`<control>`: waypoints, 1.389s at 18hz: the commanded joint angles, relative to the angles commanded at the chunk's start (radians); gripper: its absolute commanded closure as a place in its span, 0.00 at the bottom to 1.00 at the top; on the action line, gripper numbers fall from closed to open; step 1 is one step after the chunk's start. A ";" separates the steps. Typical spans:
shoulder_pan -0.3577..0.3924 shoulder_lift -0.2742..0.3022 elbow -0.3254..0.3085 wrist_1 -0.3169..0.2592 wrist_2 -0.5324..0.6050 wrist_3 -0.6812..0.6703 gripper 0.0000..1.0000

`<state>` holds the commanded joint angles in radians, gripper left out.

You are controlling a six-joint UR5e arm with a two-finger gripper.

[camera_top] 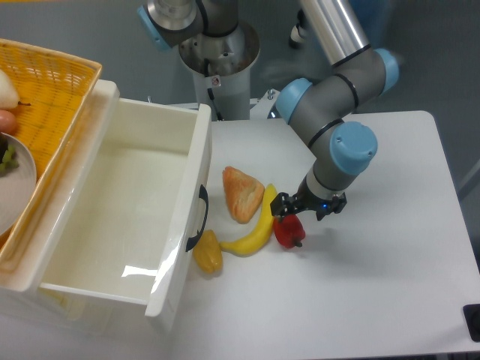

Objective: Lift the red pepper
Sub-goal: 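Close the gripper around the red bell pepper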

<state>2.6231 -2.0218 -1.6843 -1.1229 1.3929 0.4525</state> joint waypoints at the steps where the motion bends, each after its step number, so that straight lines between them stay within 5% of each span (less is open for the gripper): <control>1: 0.000 -0.003 0.000 0.000 0.002 0.000 0.00; 25: -0.017 -0.078 0.012 0.028 0.008 0.006 0.03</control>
<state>2.6062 -2.1000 -1.6720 -1.0953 1.4005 0.4587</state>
